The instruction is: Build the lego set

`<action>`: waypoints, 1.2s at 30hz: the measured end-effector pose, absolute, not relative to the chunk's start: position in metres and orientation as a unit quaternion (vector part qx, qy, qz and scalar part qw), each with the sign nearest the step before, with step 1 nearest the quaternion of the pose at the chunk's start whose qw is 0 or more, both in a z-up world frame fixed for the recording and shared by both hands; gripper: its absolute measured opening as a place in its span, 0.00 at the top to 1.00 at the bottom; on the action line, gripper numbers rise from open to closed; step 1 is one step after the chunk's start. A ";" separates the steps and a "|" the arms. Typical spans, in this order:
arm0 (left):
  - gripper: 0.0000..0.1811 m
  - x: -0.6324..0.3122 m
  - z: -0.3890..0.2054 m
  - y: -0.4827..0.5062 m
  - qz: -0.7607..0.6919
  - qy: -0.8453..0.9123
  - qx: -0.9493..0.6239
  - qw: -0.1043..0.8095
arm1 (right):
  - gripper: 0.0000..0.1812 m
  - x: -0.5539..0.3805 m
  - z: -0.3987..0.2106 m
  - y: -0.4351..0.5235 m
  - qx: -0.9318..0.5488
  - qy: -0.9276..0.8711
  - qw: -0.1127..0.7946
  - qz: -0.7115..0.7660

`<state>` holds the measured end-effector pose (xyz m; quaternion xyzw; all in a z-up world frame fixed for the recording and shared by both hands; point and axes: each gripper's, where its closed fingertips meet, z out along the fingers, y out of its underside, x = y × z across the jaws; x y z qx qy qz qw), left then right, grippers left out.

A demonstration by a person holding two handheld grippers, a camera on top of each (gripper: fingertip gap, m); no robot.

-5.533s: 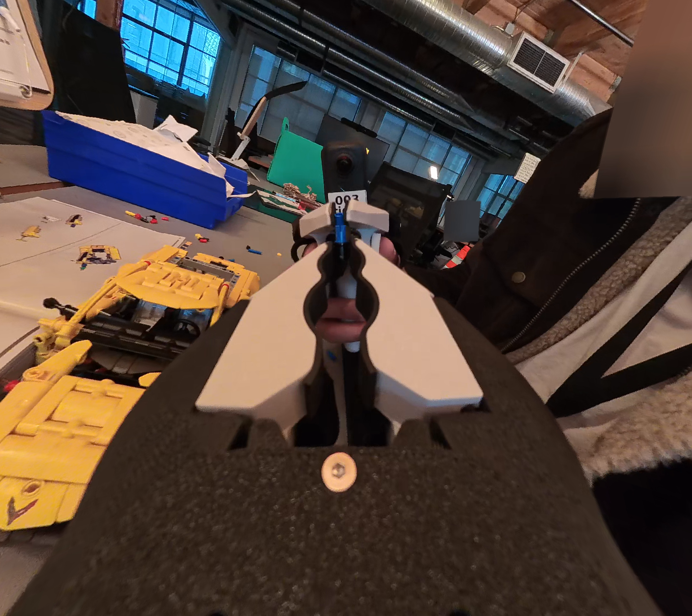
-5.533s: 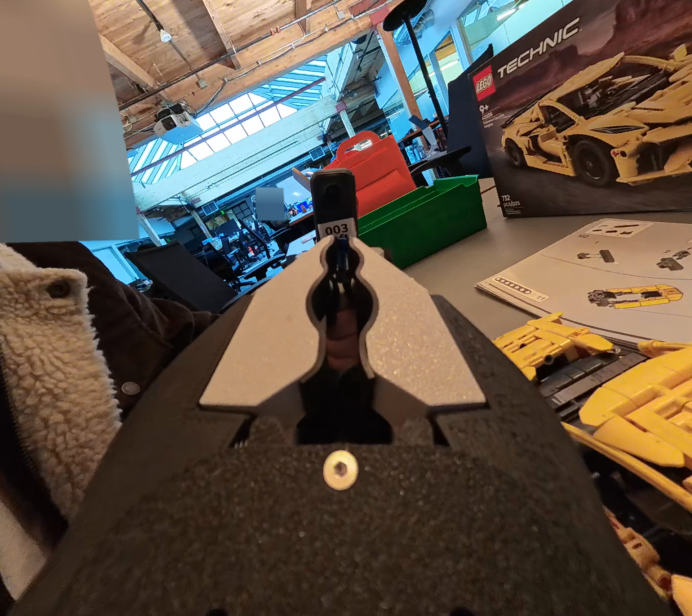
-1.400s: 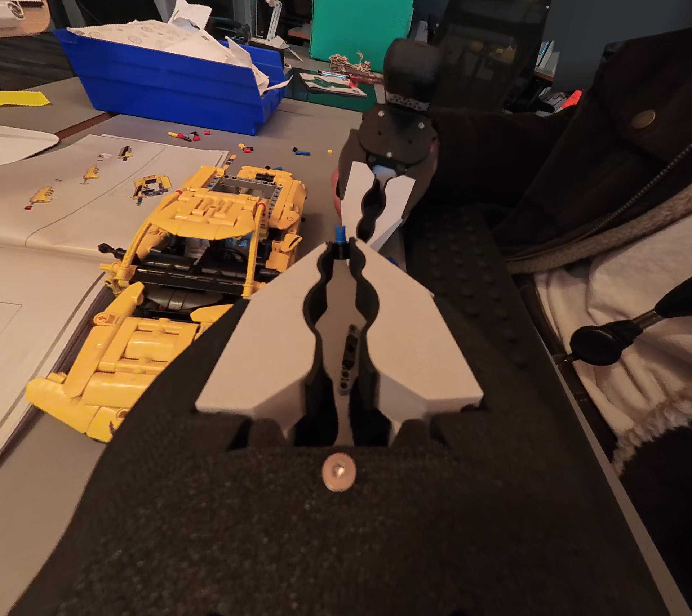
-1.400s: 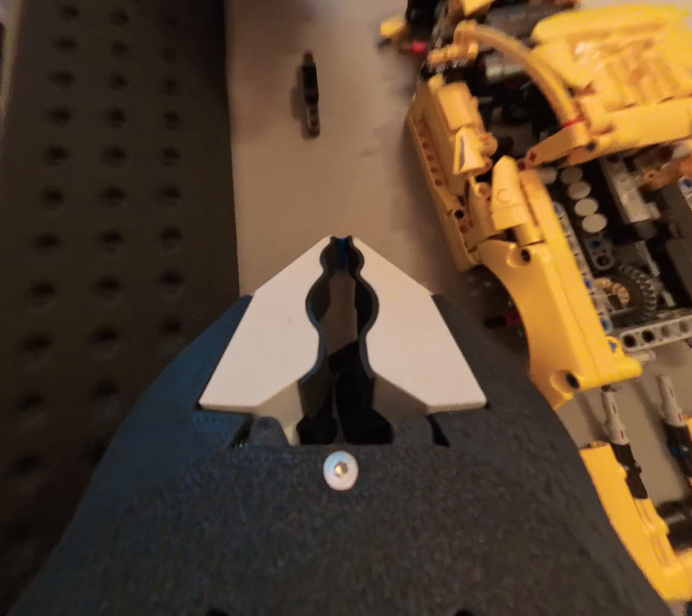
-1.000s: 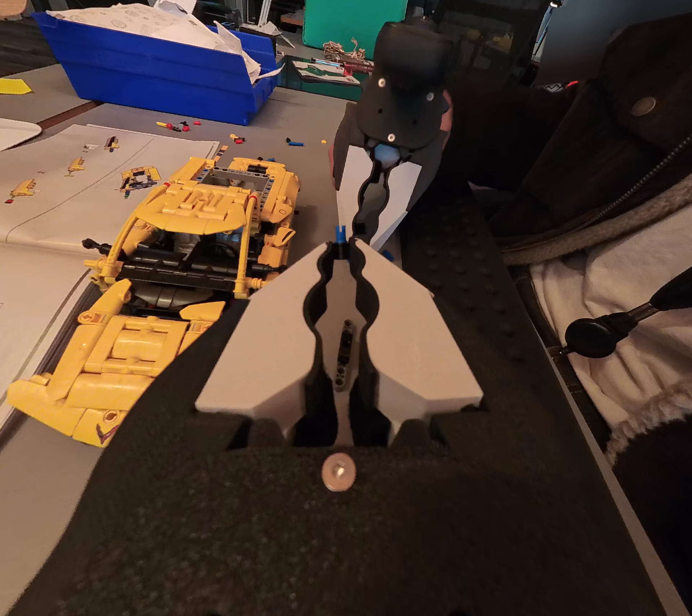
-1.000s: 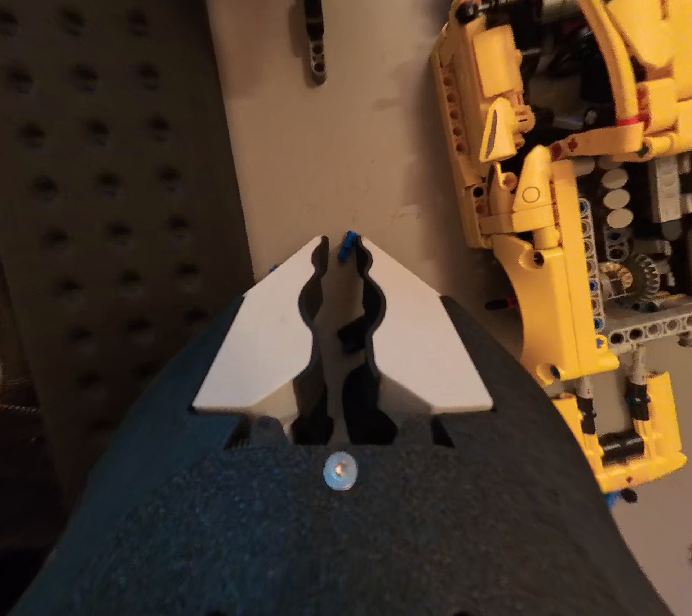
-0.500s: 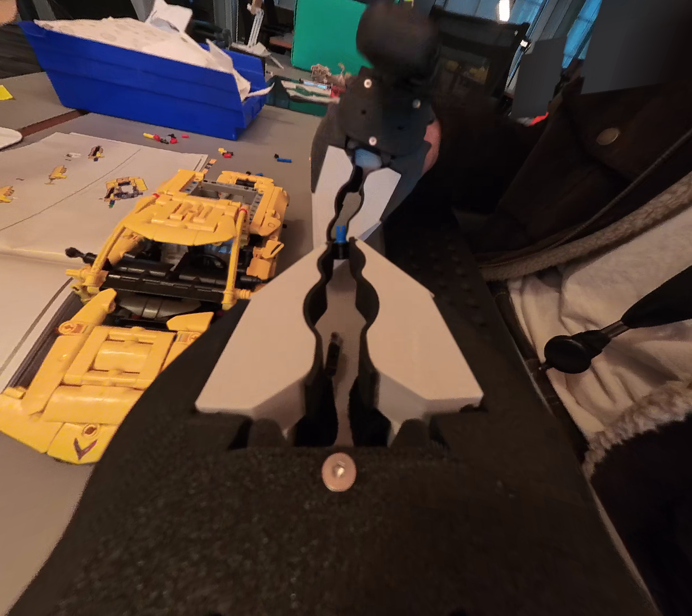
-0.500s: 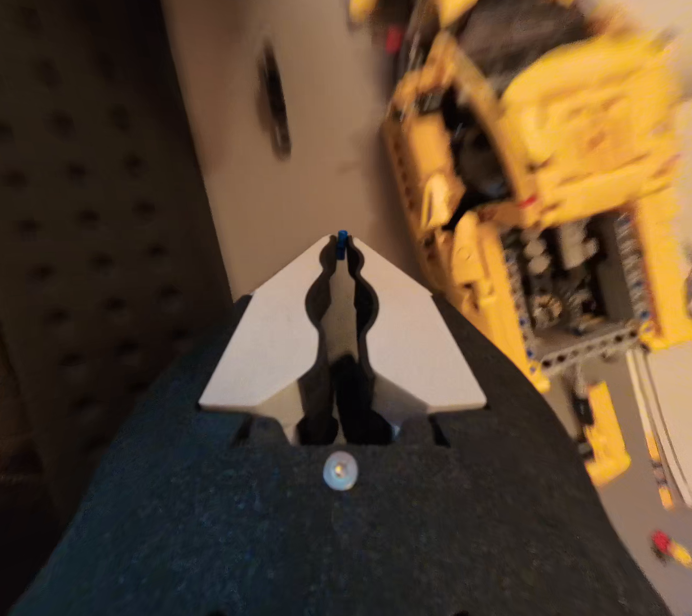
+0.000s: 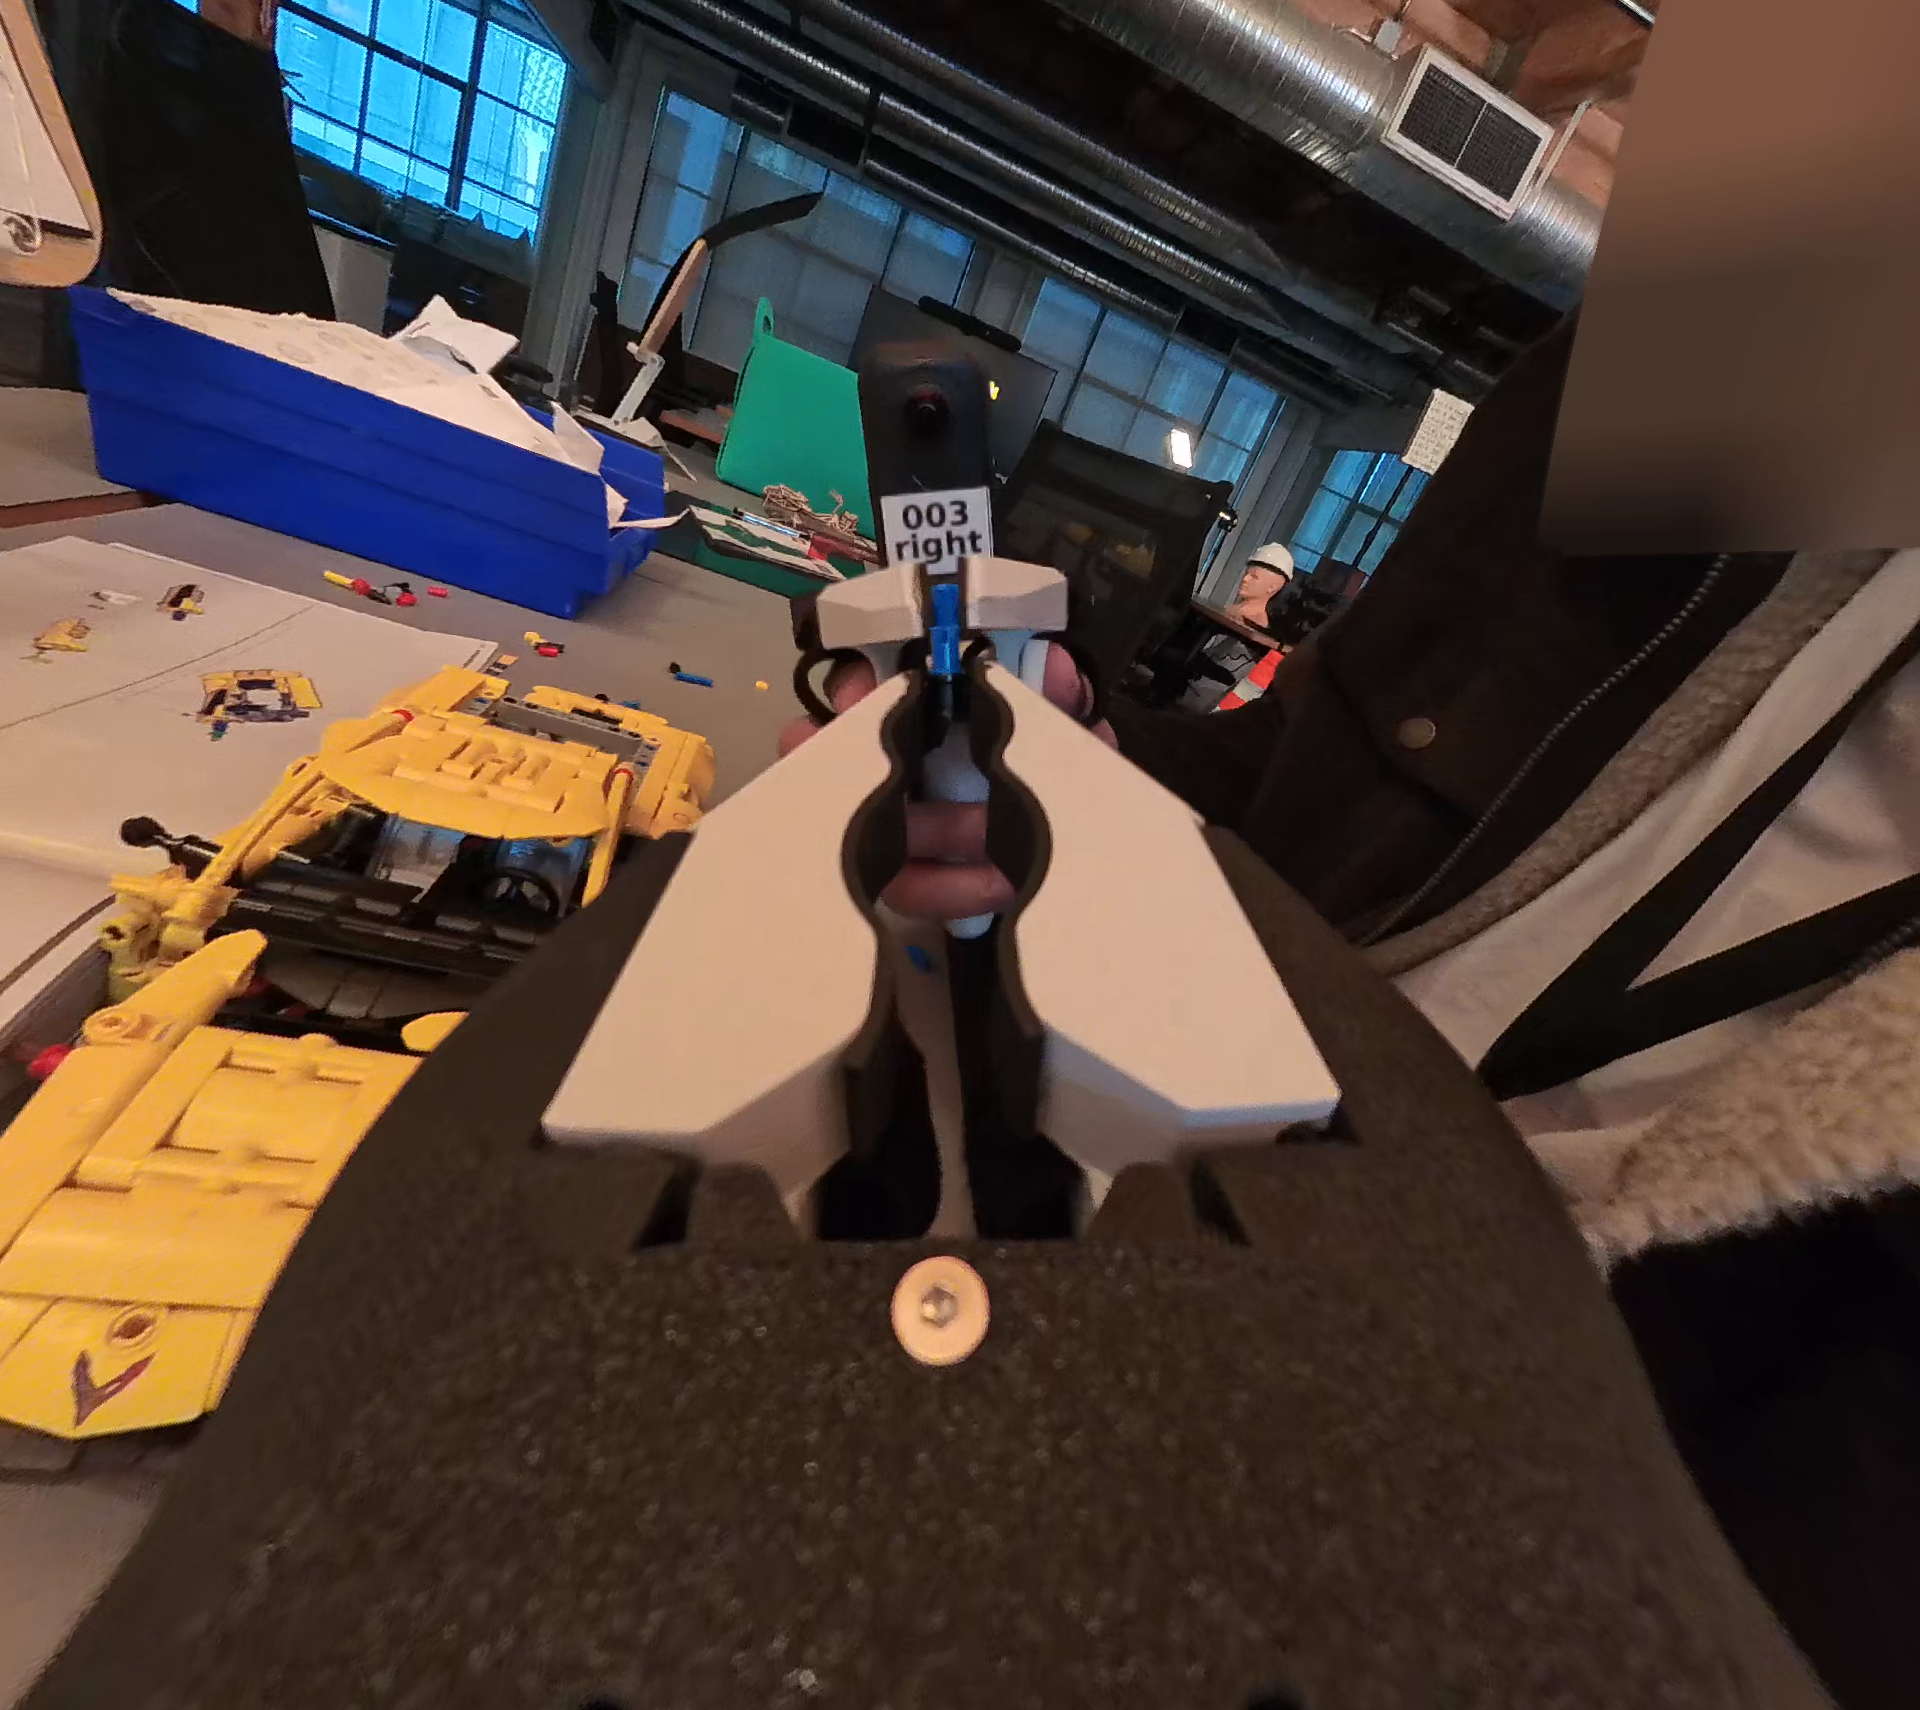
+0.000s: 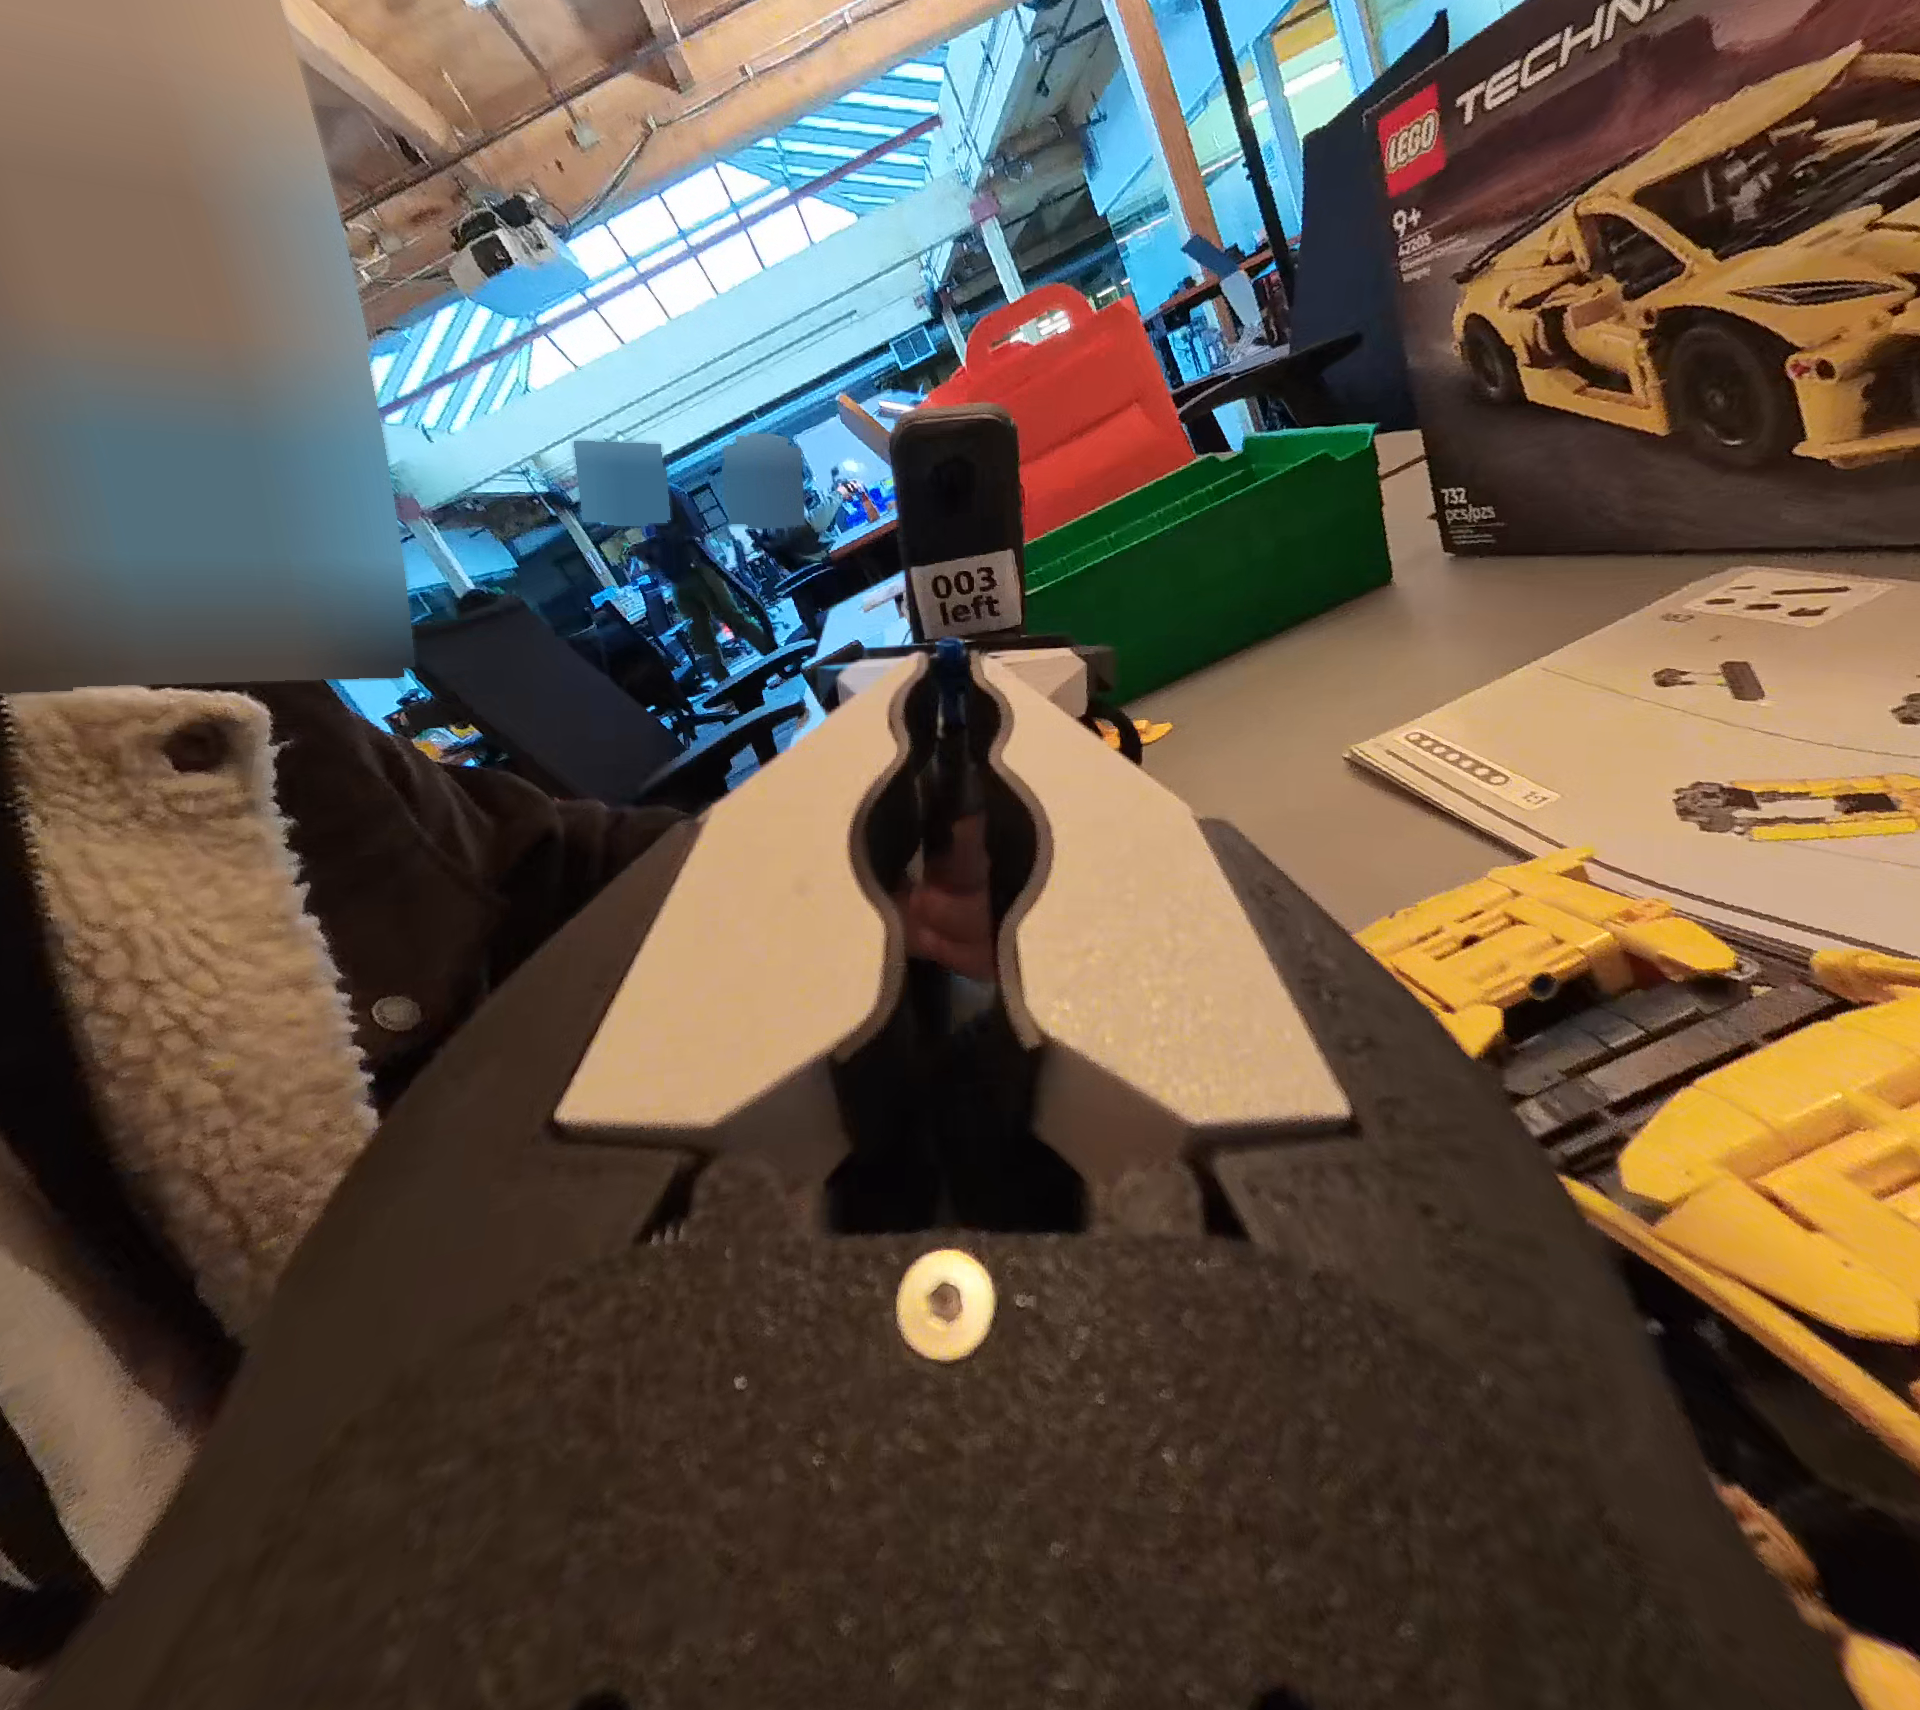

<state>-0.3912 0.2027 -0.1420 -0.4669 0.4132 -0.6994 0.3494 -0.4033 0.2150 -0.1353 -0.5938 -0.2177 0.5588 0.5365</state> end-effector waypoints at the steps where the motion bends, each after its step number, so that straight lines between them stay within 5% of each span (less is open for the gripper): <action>1: 0.96 -0.391 -0.142 0.203 -0.701 0.413 -0.466 0.348 | 0.98 -0.403 -0.136 0.216 -0.595 -0.216 0.538 0.556; 36: 0.97 -0.401 -0.121 0.199 -0.802 0.334 -0.417 0.267 | 0.98 -0.407 -0.119 0.207 -0.518 -0.167 0.487 0.683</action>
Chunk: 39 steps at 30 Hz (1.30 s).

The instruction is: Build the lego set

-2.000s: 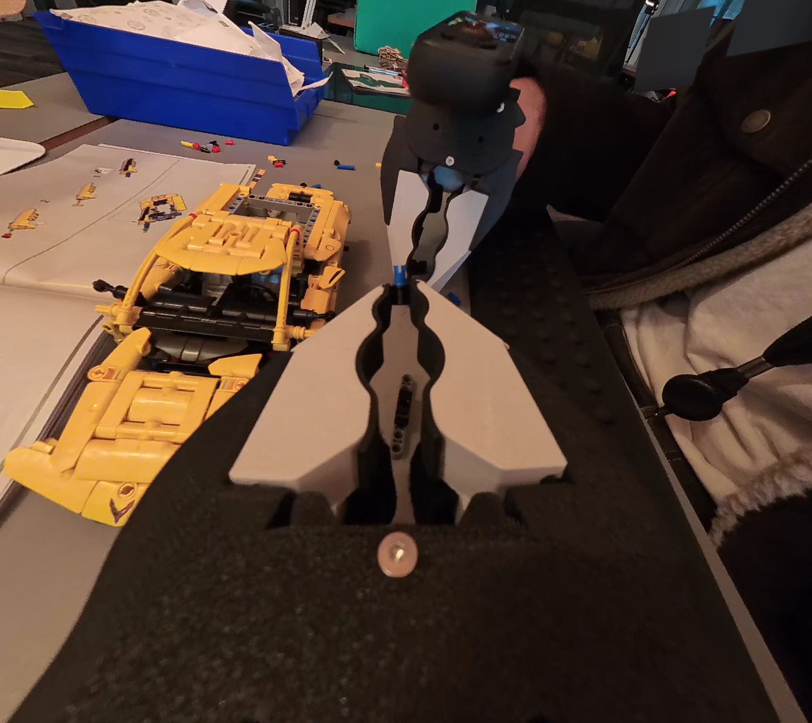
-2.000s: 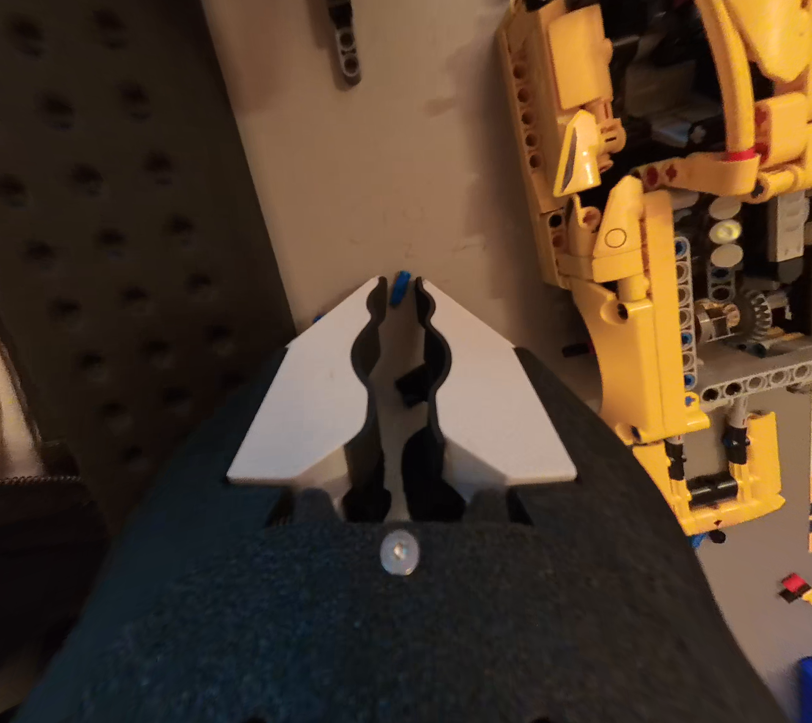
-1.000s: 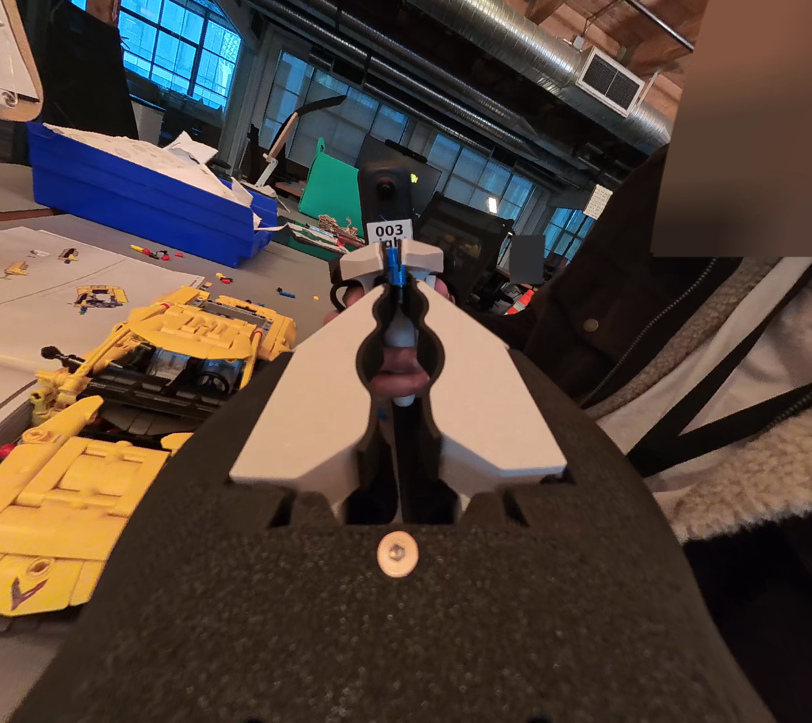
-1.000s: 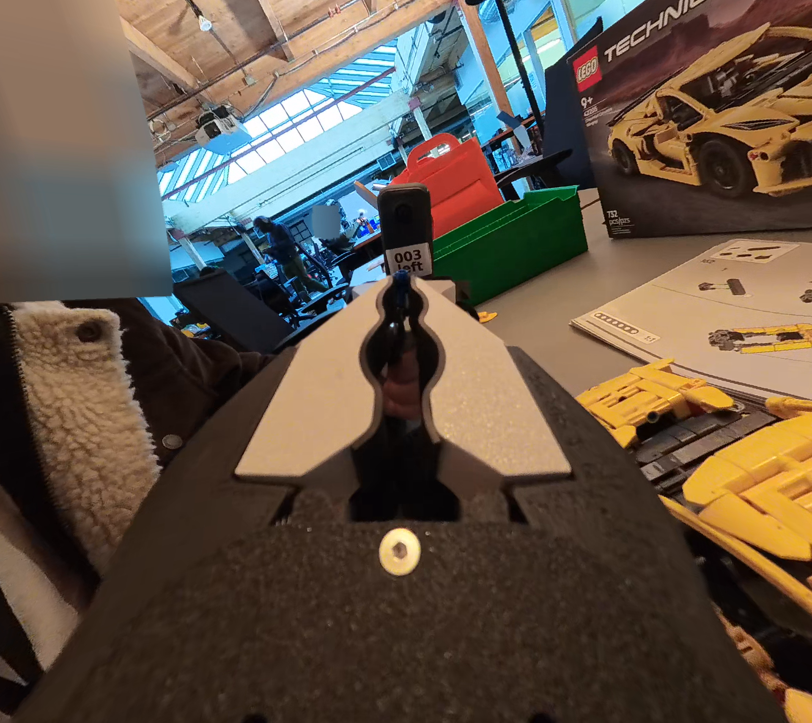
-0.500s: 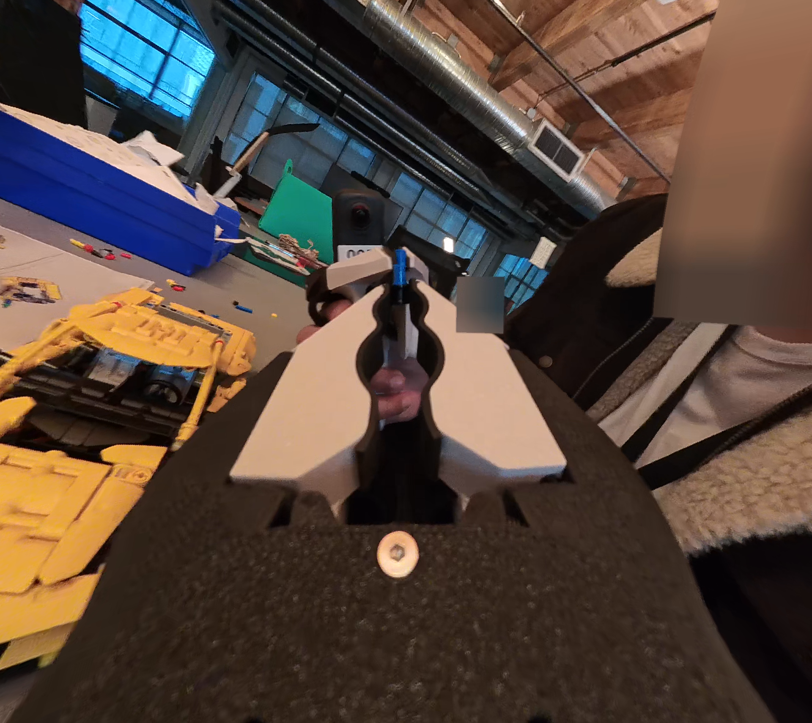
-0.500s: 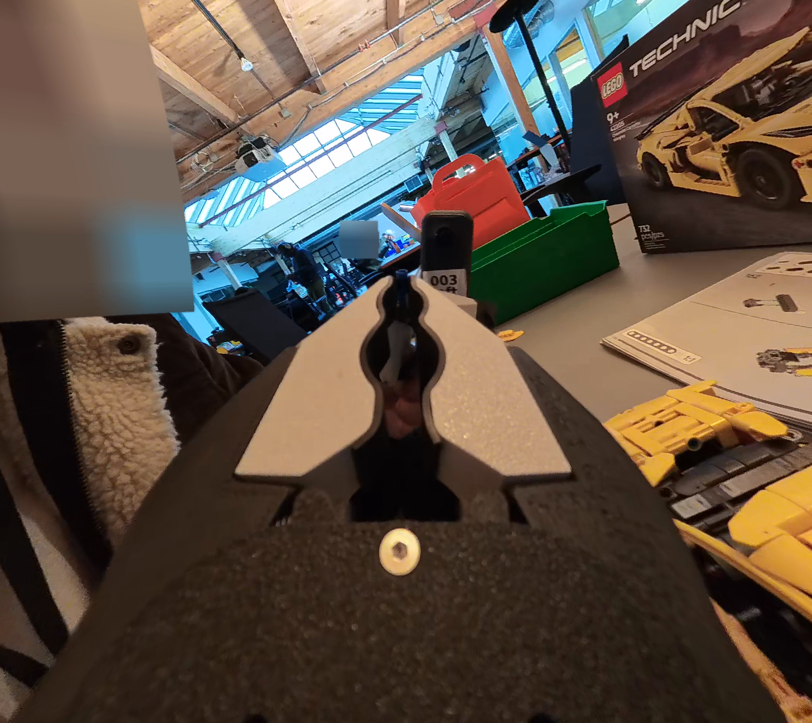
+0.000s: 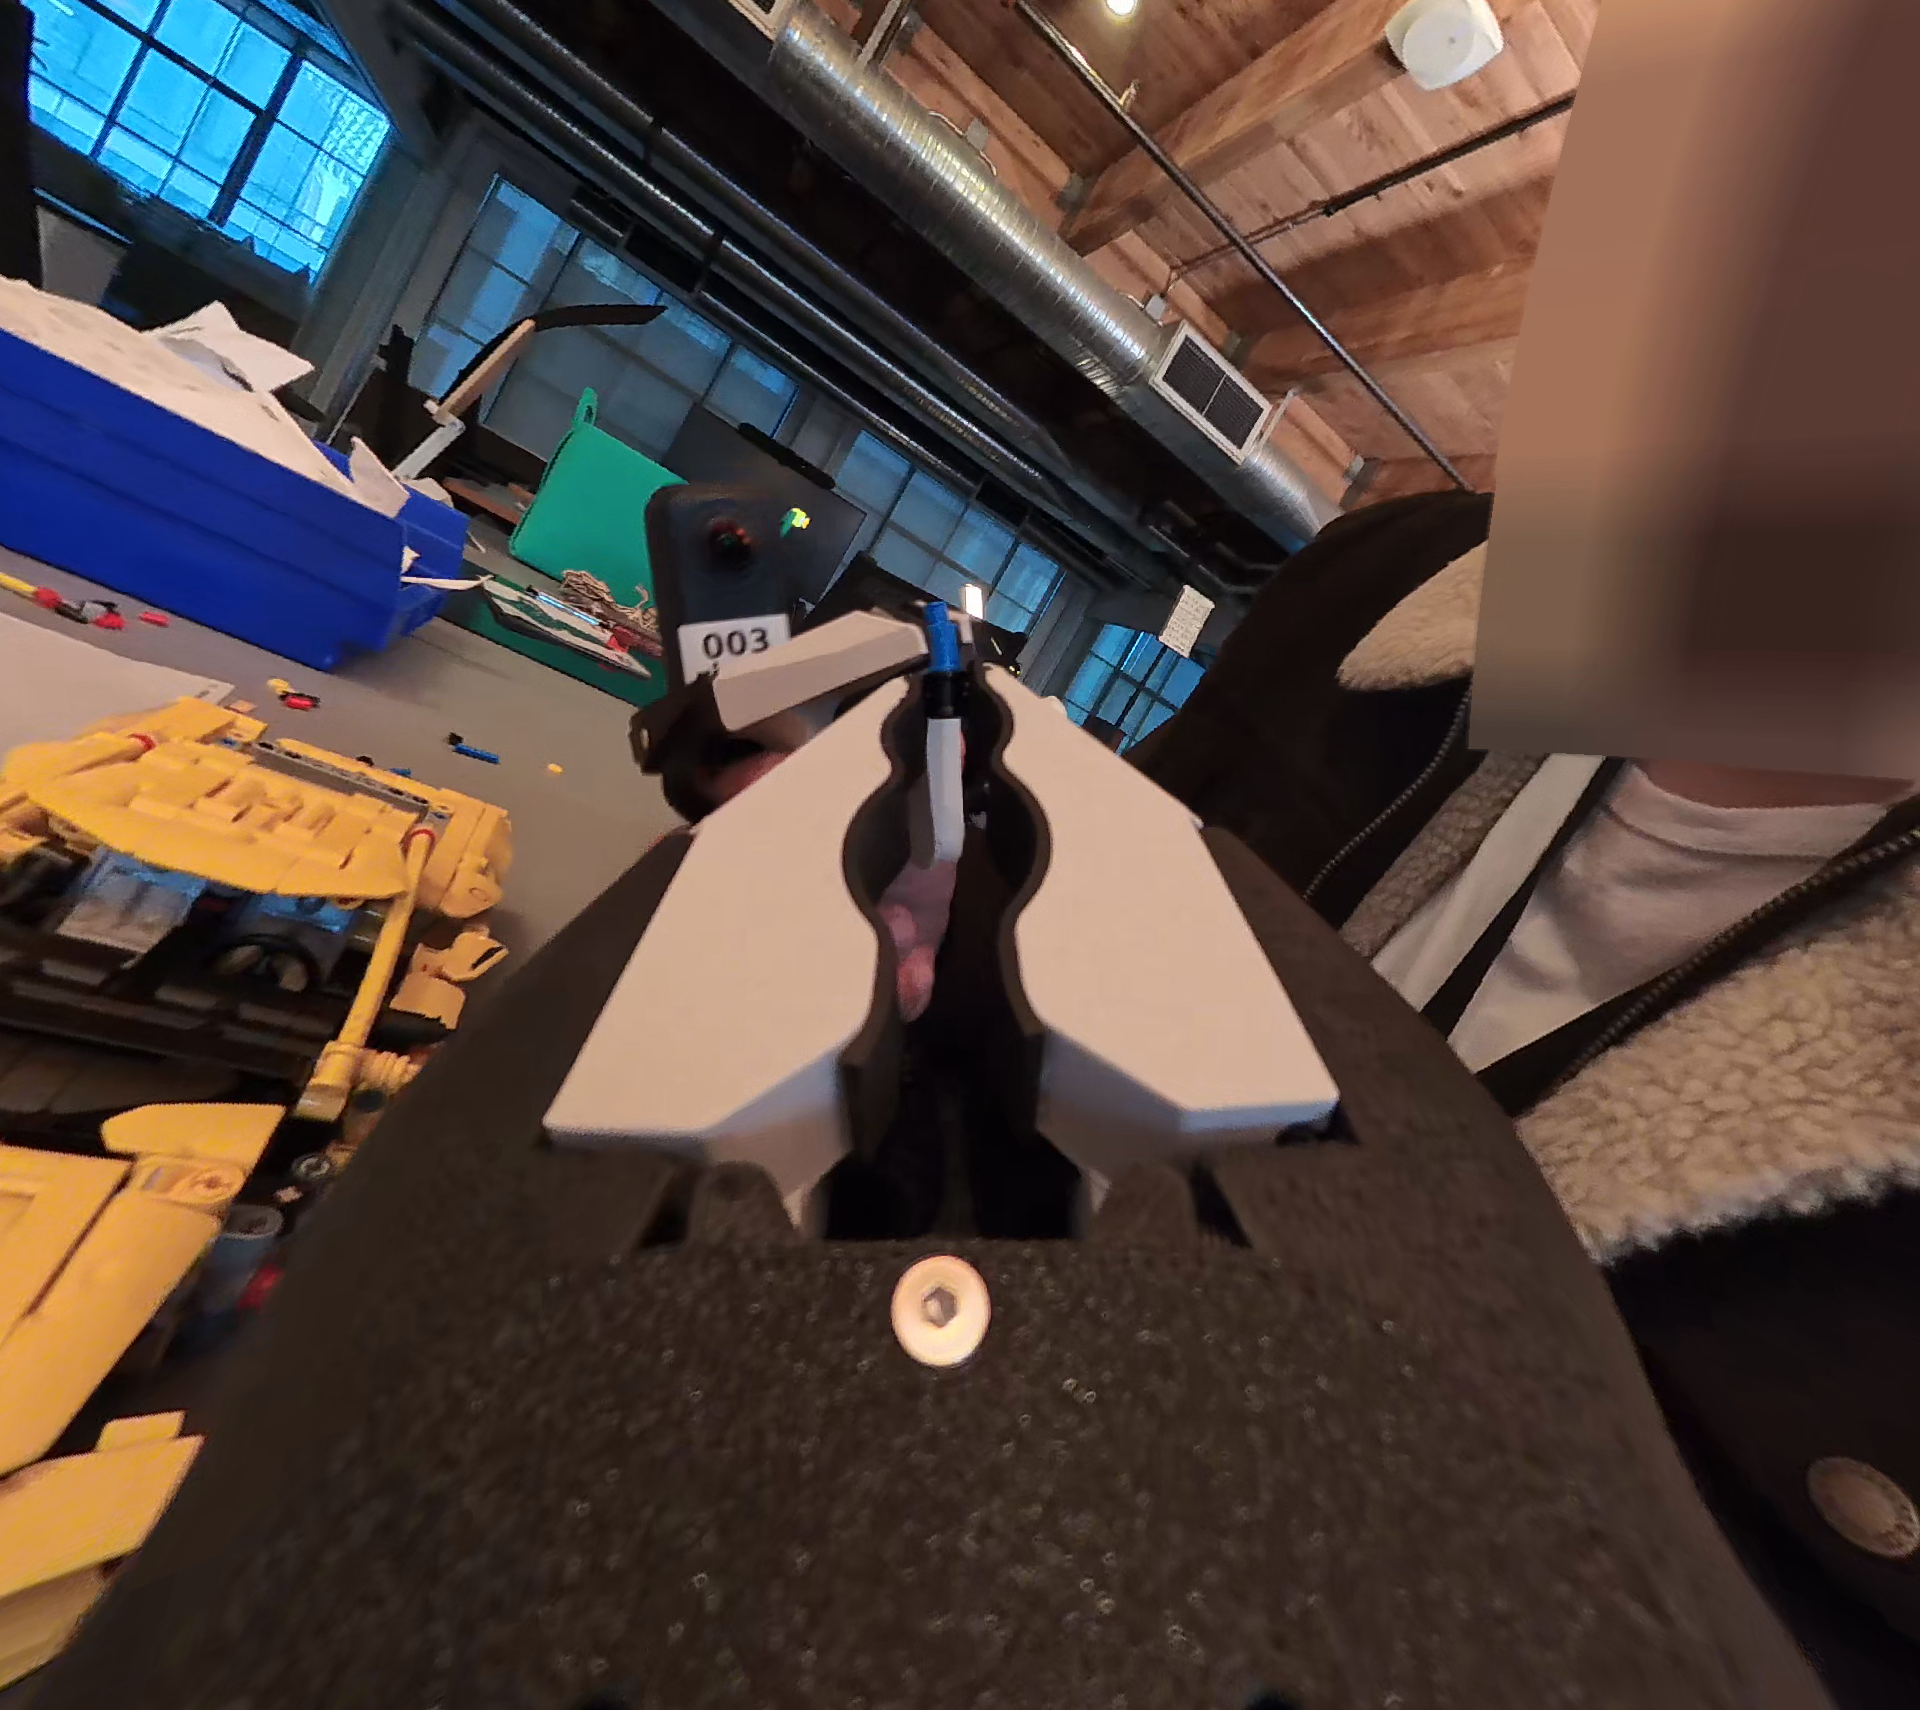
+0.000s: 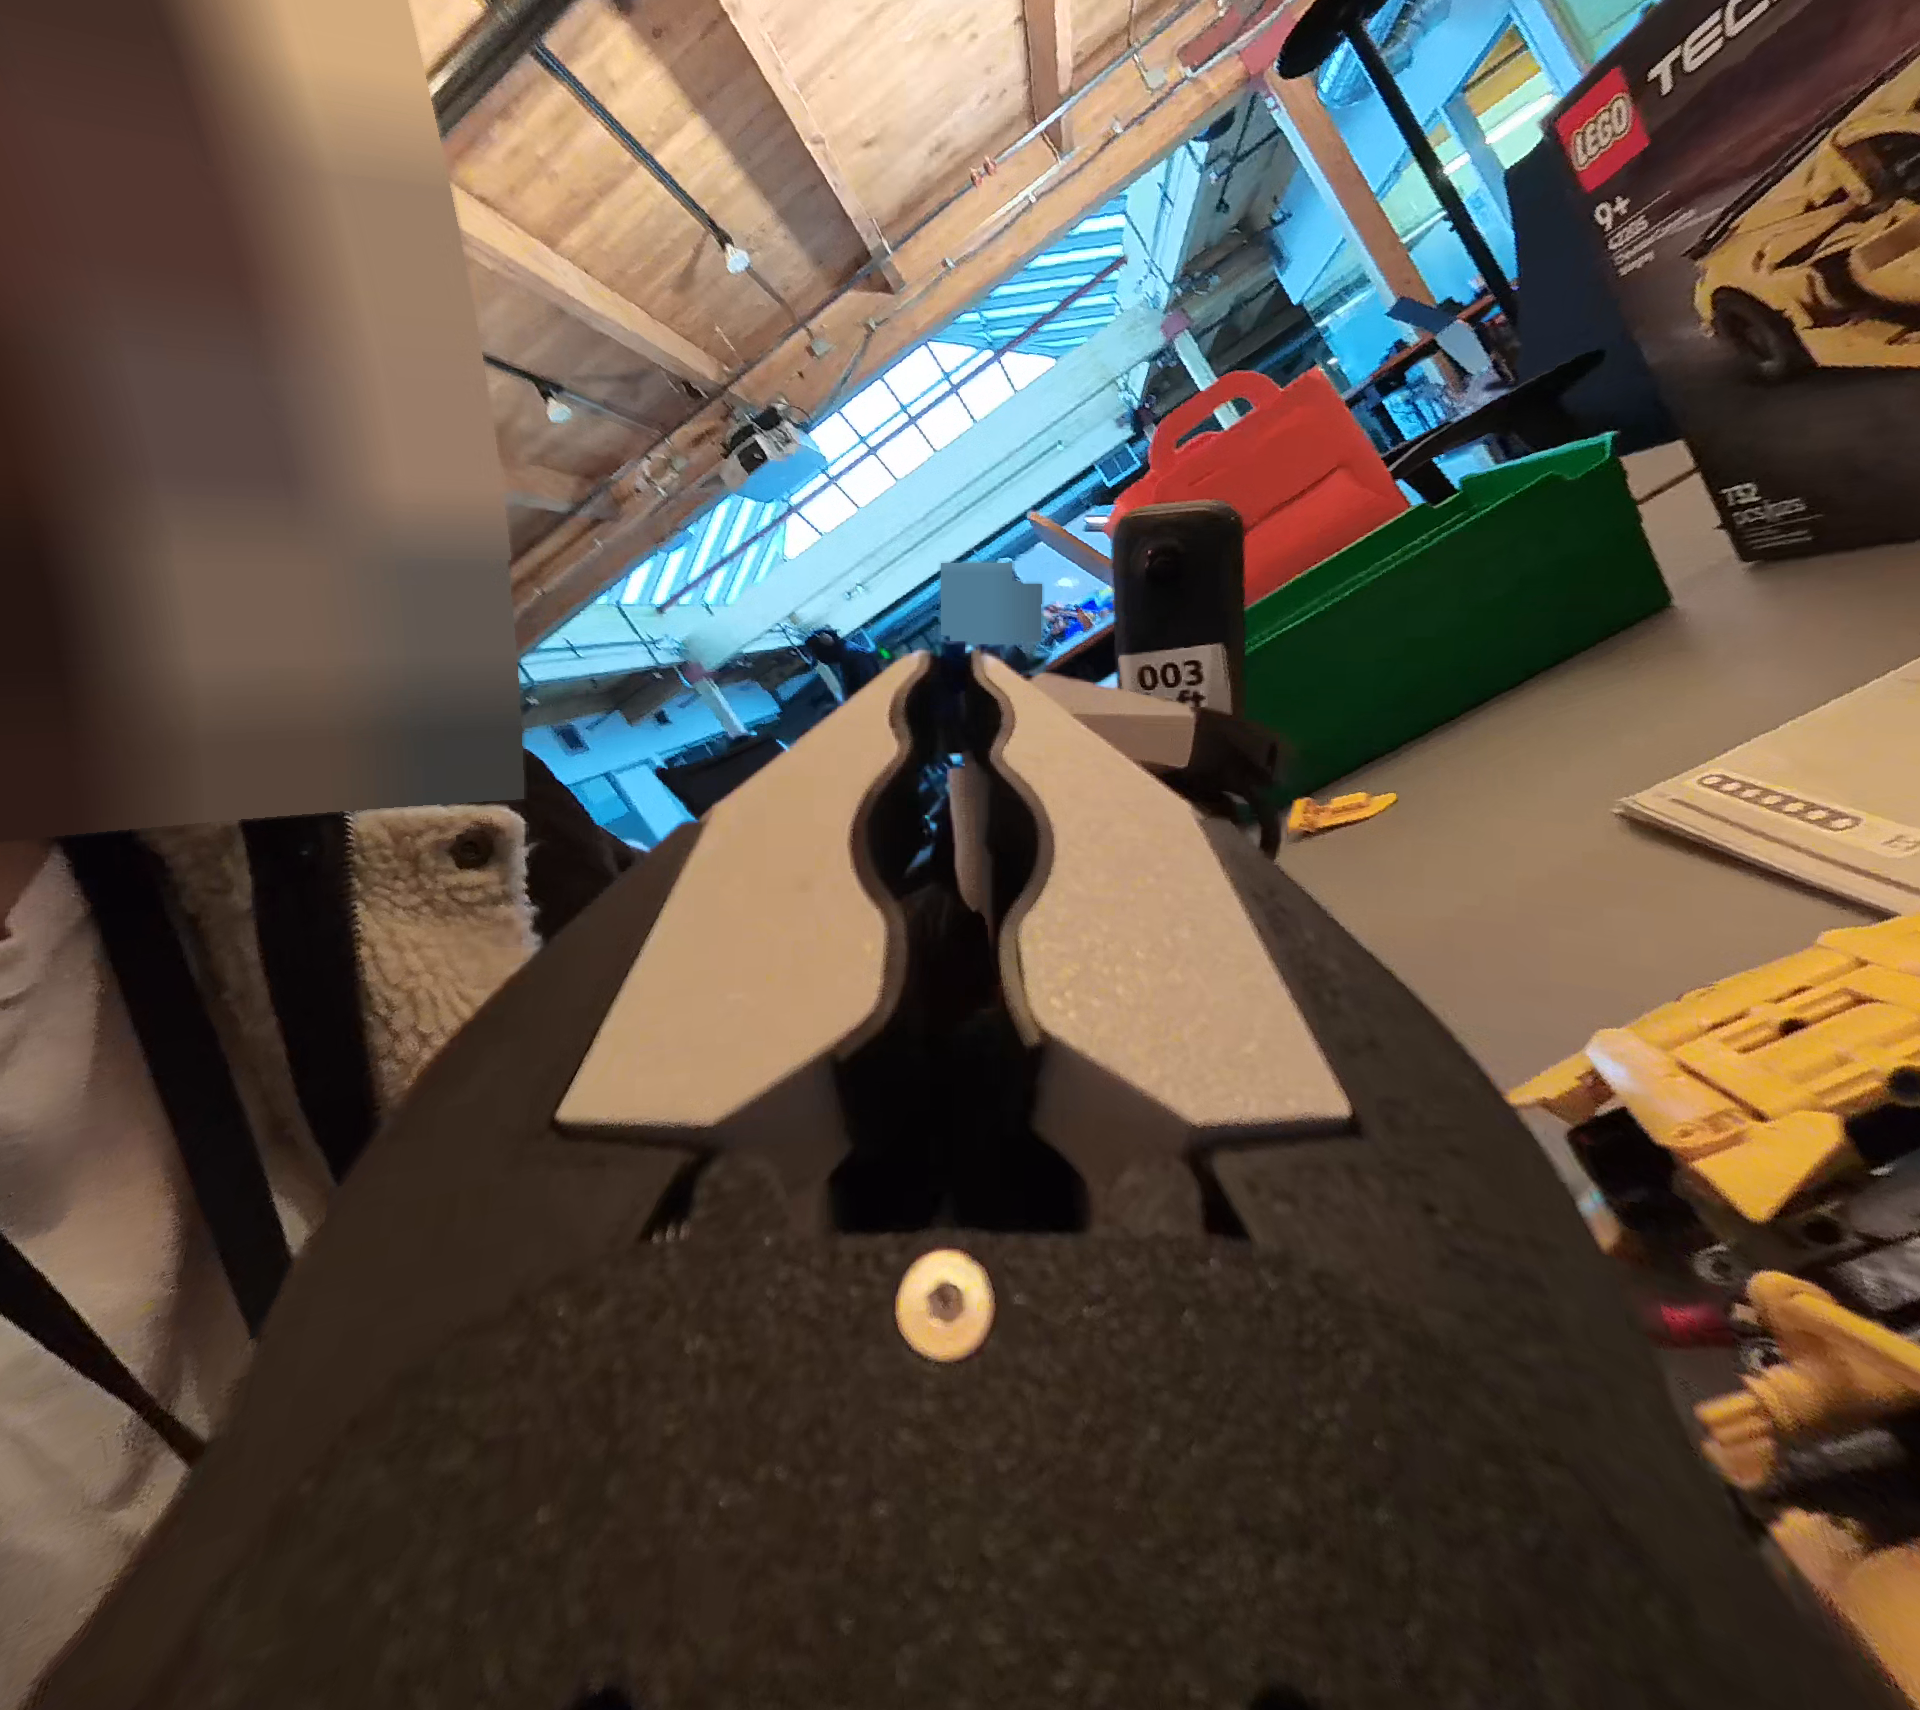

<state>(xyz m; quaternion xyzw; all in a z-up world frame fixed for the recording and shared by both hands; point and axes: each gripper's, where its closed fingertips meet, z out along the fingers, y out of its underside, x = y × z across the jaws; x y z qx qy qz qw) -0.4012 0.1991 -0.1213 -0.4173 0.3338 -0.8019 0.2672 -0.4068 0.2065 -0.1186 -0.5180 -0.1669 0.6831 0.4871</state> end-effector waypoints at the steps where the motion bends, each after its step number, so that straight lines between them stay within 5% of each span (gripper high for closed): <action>1: 0.97 -0.402 -0.120 0.198 -0.803 0.335 -0.414 0.267 | 0.98 -0.407 -0.118 0.206 -0.515 -0.167 0.488 0.685; 10: 0.96 -0.400 -0.125 0.207 -0.813 0.307 -0.429 0.246 | 0.97 -0.406 -0.125 0.214 -0.566 -0.227 0.558 0.563; 12: 0.96 -0.401 -0.124 0.210 -0.815 0.299 -0.429 0.249 | 0.90 -0.401 -0.121 0.214 -0.565 -0.255 0.584 0.524; 16: 0.96 -0.397 -0.132 0.216 -0.818 0.278 -0.451 0.224 | 0.78 -0.394 -0.136 0.223 -0.601 -0.379 0.643 0.287; 21: 0.96 -0.390 -0.144 0.219 -0.812 0.269 -0.480 0.193 | 0.78 -0.398 -0.148 0.227 -0.587 -0.479 0.650 0.058; 27: 0.96 -0.386 -0.151 0.212 -0.814 0.275 -0.486 0.160 | 0.89 -0.396 -0.155 0.226 -0.568 -0.502 0.652 0.011; 39: 0.96 -0.383 -0.161 0.214 -0.788 0.297 -0.512 0.172 | 0.91 -0.395 -0.168 0.227 -0.624 -0.496 0.598 0.085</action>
